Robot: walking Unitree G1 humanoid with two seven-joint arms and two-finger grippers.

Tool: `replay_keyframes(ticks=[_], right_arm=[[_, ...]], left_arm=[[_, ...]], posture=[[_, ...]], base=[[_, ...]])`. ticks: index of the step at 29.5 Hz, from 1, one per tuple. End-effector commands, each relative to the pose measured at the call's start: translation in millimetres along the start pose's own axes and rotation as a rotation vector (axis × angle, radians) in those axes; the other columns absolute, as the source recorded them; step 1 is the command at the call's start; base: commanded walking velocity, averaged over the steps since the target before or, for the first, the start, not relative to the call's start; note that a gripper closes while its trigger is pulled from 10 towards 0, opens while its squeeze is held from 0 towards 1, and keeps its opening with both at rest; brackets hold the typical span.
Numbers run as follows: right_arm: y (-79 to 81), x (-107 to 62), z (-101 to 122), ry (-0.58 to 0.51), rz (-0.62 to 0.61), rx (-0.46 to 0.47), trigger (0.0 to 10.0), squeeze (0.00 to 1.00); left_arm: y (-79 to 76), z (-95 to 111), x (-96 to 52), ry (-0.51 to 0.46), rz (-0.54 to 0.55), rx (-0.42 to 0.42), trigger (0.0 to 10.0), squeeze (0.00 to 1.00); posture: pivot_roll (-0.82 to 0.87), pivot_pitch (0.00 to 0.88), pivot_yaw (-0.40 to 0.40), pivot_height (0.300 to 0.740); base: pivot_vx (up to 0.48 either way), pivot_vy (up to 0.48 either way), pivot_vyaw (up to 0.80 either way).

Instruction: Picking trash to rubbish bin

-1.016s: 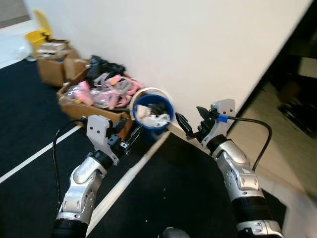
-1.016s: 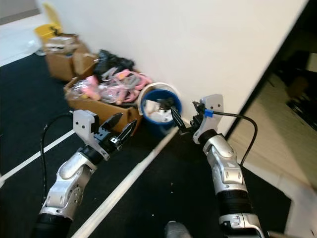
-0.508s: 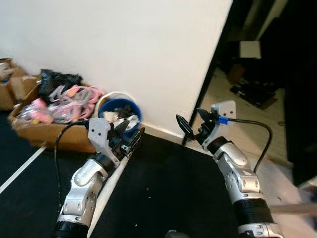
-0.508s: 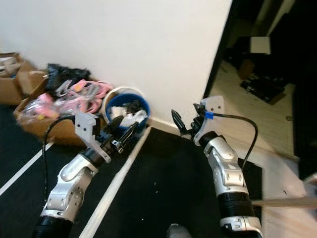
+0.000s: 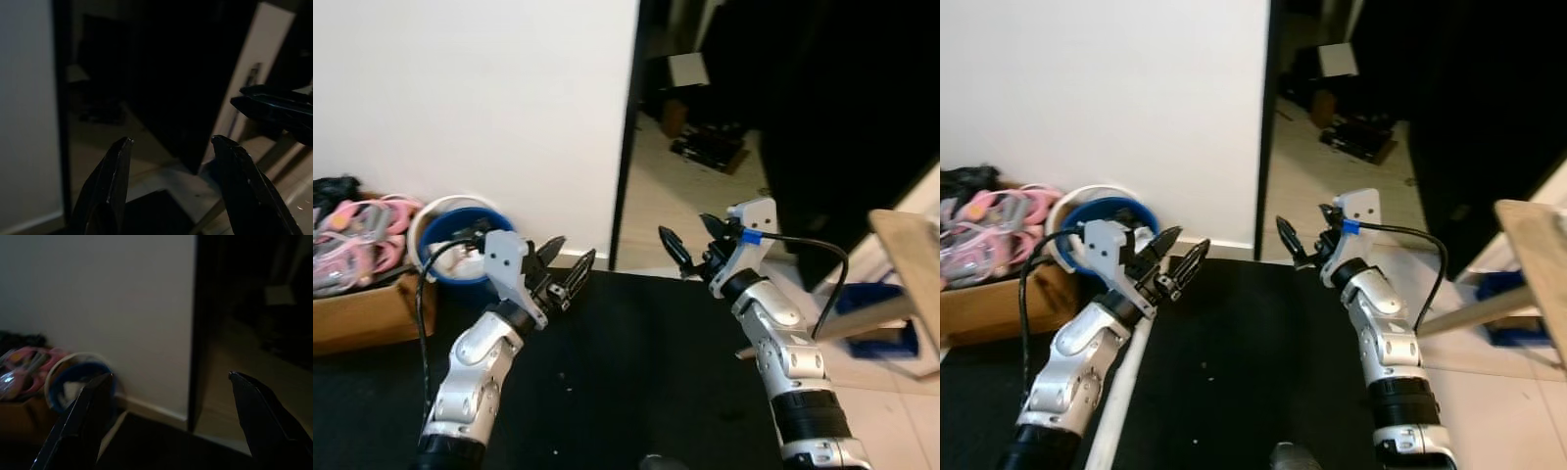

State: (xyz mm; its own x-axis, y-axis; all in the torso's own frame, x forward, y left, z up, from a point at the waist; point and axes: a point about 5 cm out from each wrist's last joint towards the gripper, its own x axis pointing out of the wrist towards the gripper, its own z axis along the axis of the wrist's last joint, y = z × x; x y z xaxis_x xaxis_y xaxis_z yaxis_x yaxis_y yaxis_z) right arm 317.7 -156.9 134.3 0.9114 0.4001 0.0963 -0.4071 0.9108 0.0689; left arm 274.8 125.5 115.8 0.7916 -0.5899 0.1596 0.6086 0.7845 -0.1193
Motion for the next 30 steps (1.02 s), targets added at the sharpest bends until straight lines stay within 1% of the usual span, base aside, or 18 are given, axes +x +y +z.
replay_keyframes(ticks=[1,30], right_arm=[[2.4,-0.3,-3.1,0.006,0.005,0.020,10.0,0.00],[1.3,0.1,-2.8,0.011,0.008,0.015,10.0,0.00]], left_arm=[[1.2,-4.6,-4.6,0.024,0.006,-0.007,10.0,0.00],[-0.9,-4.0,-3.1,0.019,-0.022,0.001,10.0,0.00]], posture=[[0.00,0.000,-0.020,0.740],[0.00,0.000,-0.024,0.740]], base=[[0.000,0.000,-0.80],[0.000,0.000,-0.80]])
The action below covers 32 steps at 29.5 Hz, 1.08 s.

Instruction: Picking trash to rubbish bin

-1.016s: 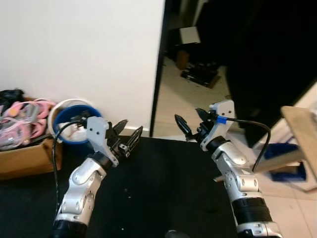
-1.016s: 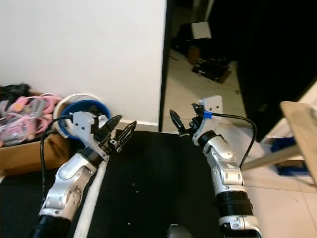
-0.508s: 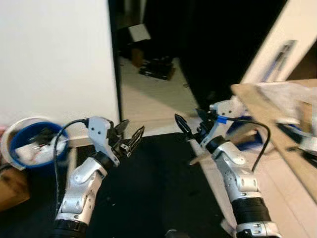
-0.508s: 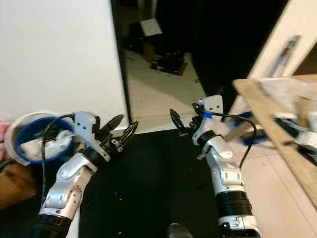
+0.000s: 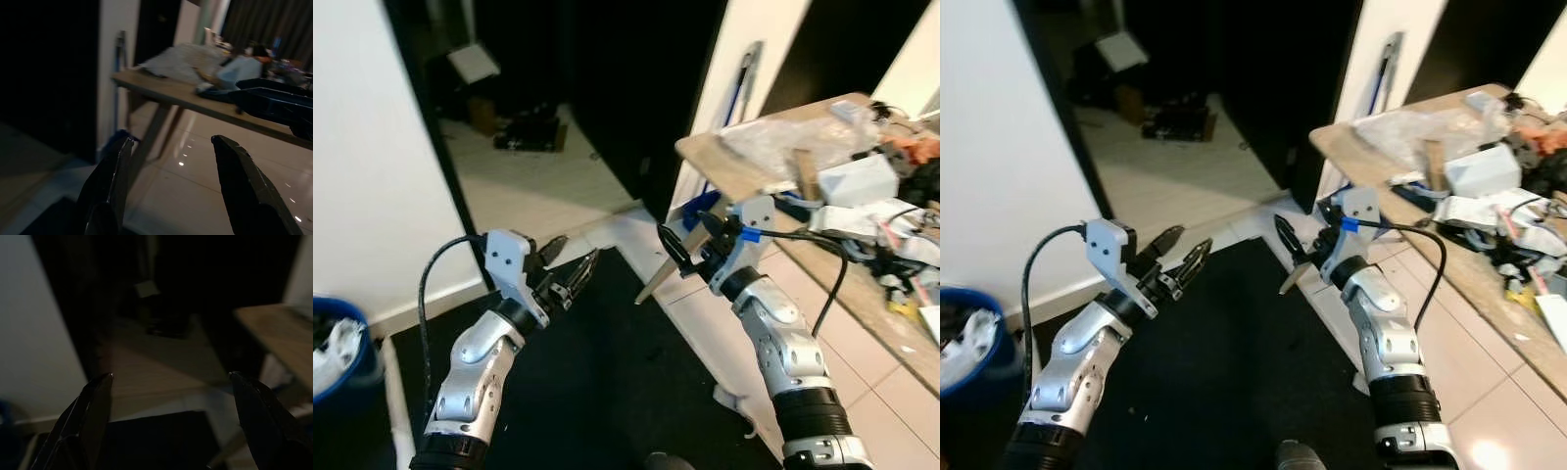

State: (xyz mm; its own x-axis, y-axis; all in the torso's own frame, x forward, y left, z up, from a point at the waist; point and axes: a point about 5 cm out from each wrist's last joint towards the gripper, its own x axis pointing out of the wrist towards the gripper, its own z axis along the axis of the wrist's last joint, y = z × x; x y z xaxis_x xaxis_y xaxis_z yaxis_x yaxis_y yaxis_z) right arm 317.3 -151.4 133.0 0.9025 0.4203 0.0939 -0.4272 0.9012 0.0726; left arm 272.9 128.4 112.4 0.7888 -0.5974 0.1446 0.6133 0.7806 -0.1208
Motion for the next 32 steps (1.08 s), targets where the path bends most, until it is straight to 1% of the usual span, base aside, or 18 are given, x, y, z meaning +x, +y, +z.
replay_keyframes(ticks=[1,24,32], right_arm=[[-3.7,-1.7,-1.0,0.007,-0.013,0.009,10.0,0.00],[-4.1,-1.4,-1.1,0.007,-0.015,0.006,10.0,0.00],[-4.2,-1.1,-0.9,0.006,-0.016,0.004,10.0,0.00]], left_arm=[[-2.4,-1.2,0.5,0.003,-0.016,0.006,10.0,0.00],[-1.9,-1.8,1.0,0.002,-0.017,0.011,10.0,0.00],[5.2,-2.8,1.1,0.009,0.036,0.029,10.0,0.00]], posture=[[0.00,0.000,-0.024,0.740],[0.00,0.000,-0.026,0.740],[0.00,0.000,-0.026,0.740]], base=[[0.000,0.000,-0.80],[0.000,0.000,-0.80],[0.000,0.000,-0.80]])
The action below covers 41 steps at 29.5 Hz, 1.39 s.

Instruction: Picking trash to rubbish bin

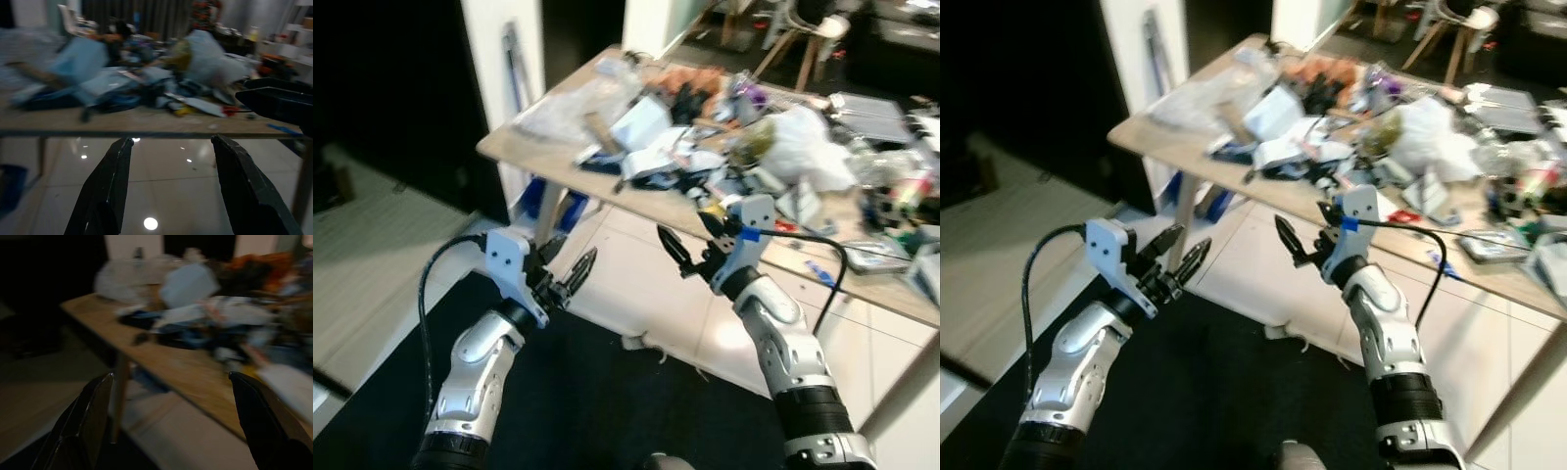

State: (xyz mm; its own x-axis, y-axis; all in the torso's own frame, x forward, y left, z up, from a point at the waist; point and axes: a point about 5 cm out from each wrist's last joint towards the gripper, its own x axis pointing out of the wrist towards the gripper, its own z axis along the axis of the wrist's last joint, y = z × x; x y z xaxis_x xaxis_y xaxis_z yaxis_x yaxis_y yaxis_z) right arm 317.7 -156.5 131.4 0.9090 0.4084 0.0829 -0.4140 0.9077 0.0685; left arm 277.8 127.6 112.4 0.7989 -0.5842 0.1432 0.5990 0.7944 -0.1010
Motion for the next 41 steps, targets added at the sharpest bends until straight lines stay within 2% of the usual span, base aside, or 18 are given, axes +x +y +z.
replay_keyframes(ticks=[1,16,23,31,34,41], right_arm=[[0.7,0.8,0.3,-0.004,-0.002,0.009,10.0,0.00],[0.3,0.4,0.7,-0.005,-0.001,0.002,10.0,0.00],[0.0,0.2,1.6,-0.010,-0.001,0.000,10.0,0.00],[-0.4,-0.2,2.9,-0.018,-0.001,-0.010,10.0,0.00],[-0.3,-0.3,3.0,-0.020,-0.002,-0.011,10.0,0.00],[-0.5,-0.6,3.3,-0.021,-0.002,-0.013,10.0,0.00]], left_arm=[[3.5,-2.5,-3.1,0.010,0.026,0.009,10.0,0.00],[13.8,-1.9,-2.4,0.006,0.112,0.045,10.0,0.00],[24.7,2.0,-3.9,-0.007,0.177,0.074,10.0,0.00],[26.1,2.9,-4.1,-0.014,0.179,0.079,10.0,0.00],[22.0,0.2,-4.4,0.004,0.130,0.058,10.0,0.00],[19.8,0.4,-4.1,-0.011,0.116,0.047,10.0,0.00]], posture=[[0.00,0.000,-0.026,0.740],[0.00,0.000,-0.024,0.740],[0.00,0.000,-0.026,0.740],[0.00,0.000,-0.028,0.740],[0.00,0.000,-0.028,0.740],[0.00,0.000,-0.029,0.740]], base=[[0.000,0.000,-0.80],[0.000,0.000,-0.80],[0.000,0.000,-0.78],[0.000,0.000,-0.10],[0.000,0.000,0.00],[0.350,0.000,0.00]])
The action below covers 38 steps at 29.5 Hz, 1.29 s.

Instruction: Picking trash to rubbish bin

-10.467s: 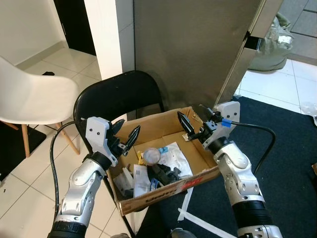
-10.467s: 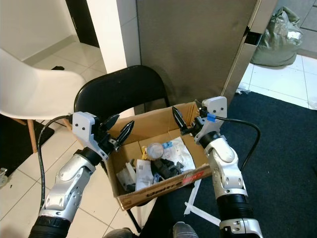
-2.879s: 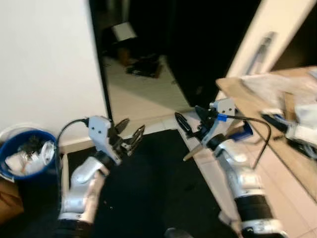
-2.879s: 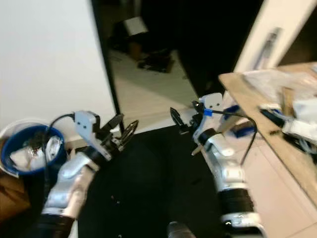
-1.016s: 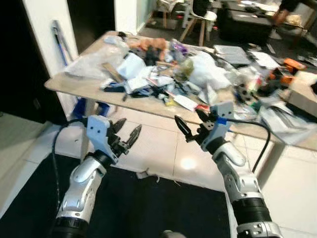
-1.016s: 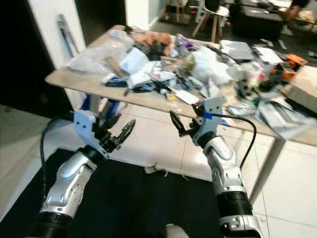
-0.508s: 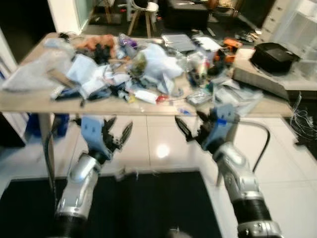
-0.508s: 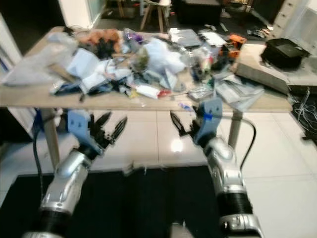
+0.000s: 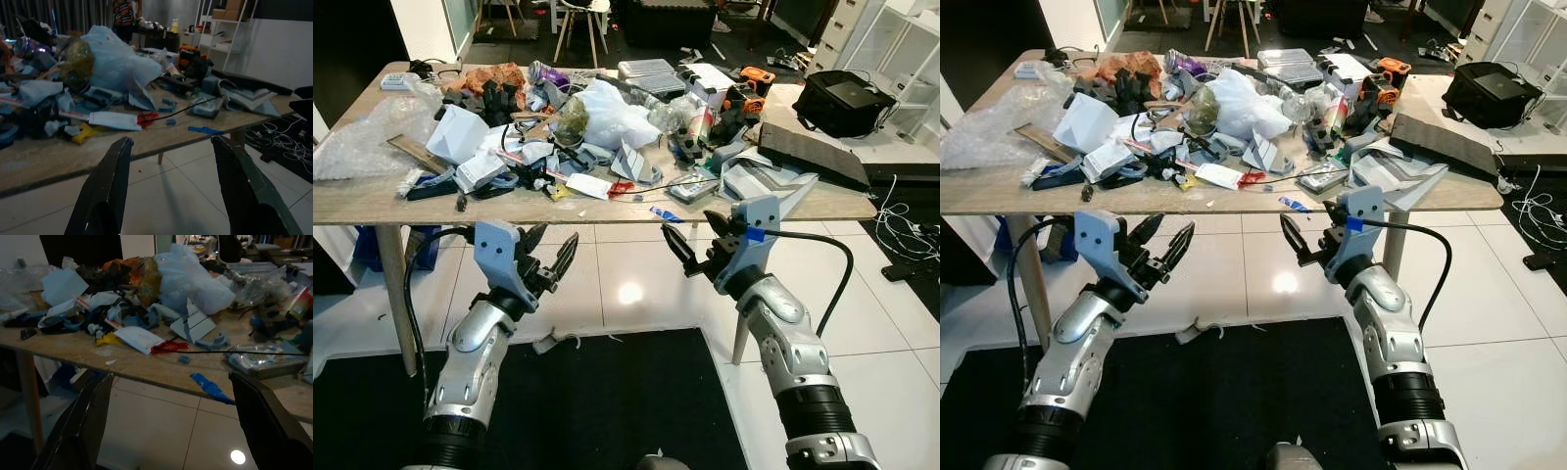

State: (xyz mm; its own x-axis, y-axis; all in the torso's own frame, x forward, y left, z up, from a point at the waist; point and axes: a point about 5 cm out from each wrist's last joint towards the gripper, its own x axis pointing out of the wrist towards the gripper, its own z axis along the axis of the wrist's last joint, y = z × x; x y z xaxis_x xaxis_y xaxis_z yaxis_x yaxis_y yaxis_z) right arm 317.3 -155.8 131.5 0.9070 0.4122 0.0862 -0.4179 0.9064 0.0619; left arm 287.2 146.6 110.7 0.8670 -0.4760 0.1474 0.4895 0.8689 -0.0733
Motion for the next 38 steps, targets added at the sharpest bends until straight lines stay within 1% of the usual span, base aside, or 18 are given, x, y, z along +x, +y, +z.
replay_keyframes(ticks=[1,18,27,31,32,34,37,38], right_arm=[[-1.4,-0.5,3.2,-0.018,-0.006,-0.007,10.0,0.00],[-0.9,-0.3,2.9,-0.015,-0.004,-0.007,10.0,0.00],[-0.4,0.4,2.6,-0.010,0.000,-0.006,10.0,0.00],[-0.4,0.7,3.0,-0.012,0.002,-0.009,10.0,0.00],[-0.4,0.7,3.5,-0.013,0.007,-0.017,10.0,0.00],[1.3,-1.4,4.0,-0.009,0.069,-0.027,10.0,0.00],[3.5,-3.3,5.3,-0.008,0.118,-0.010,10.0,0.00],[5.5,-4.3,5.8,-0.005,0.146,-0.017,10.0,0.00]], left_arm=[[-1.1,-0.5,-0.4,0.004,-0.012,0.001,10.0,0.00],[-3.2,0.6,-0.4,0.000,-0.040,-0.002,10.0,0.00],[-3.5,3.2,-0.1,-0.011,-0.055,0.000,10.0,0.00],[-4.6,4.5,0.6,-0.013,-0.071,0.011,10.0,0.00],[-4.6,5.2,0.8,-0.013,-0.074,0.023,10.0,0.00],[-2.8,9.2,0.2,-0.011,-0.102,0.093,10.0,0.00],[5.2,14.1,-0.1,0.004,-0.103,0.159,10.0,0.00],[9.6,18.1,0.2,0.007,-0.106,0.200,10.0,0.00]], posture=[[0.00,0.000,-0.029,0.740],[0.00,0.000,-0.027,0.740],[0.00,0.000,-0.027,0.740],[0.00,0.000,-0.027,0.740],[0.00,0.000,-0.027,0.740],[0.00,0.000,-0.027,0.740],[0.00,0.000,-0.027,0.740],[0.00,0.000,-0.027,0.740]], base=[[0.352,0.000,0.00],[0.367,0.000,0.00],[0.374,0.000,-0.77],[0.352,0.000,0.00],[0.307,0.000,0.00],[0.000,0.000,0.00],[0.000,0.000,0.00],[0.000,0.000,0.00]])
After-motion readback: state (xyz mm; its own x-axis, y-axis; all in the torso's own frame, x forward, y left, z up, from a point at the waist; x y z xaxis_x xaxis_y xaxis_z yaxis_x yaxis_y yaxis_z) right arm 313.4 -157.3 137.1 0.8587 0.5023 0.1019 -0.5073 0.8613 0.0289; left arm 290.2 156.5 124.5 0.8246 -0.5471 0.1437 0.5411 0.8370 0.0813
